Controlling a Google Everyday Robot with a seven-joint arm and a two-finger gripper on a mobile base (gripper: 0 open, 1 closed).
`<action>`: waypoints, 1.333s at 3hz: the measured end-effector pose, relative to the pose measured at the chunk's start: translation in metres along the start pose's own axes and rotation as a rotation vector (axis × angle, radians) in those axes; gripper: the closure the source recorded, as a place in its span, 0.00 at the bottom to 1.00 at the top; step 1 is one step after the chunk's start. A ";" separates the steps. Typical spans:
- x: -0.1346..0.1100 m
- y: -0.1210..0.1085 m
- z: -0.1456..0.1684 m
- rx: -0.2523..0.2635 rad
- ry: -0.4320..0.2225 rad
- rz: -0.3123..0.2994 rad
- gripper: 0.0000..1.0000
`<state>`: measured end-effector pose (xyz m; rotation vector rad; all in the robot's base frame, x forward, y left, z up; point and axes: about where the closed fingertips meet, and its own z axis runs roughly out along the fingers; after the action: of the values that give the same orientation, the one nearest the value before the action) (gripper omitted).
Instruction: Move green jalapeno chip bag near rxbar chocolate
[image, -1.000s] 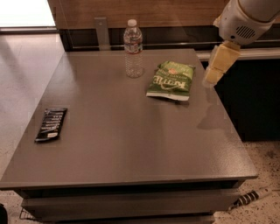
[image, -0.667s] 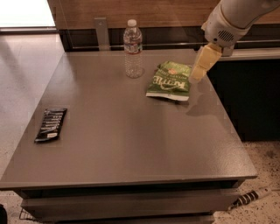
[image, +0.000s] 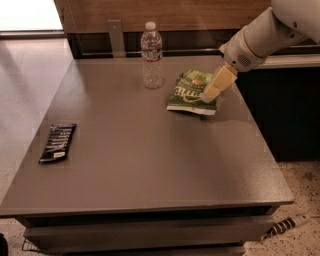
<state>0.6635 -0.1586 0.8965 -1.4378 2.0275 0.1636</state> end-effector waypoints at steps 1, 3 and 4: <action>-0.001 -0.001 0.004 -0.003 -0.011 0.005 0.00; 0.003 -0.024 0.049 -0.070 -0.008 0.079 0.03; 0.012 -0.036 0.083 -0.118 0.004 0.143 0.26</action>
Offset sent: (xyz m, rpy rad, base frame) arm 0.0094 0.0021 -0.0038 0.0306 0.0138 0.0010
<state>0.7282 -0.1459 0.8332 -1.3636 2.1555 0.3464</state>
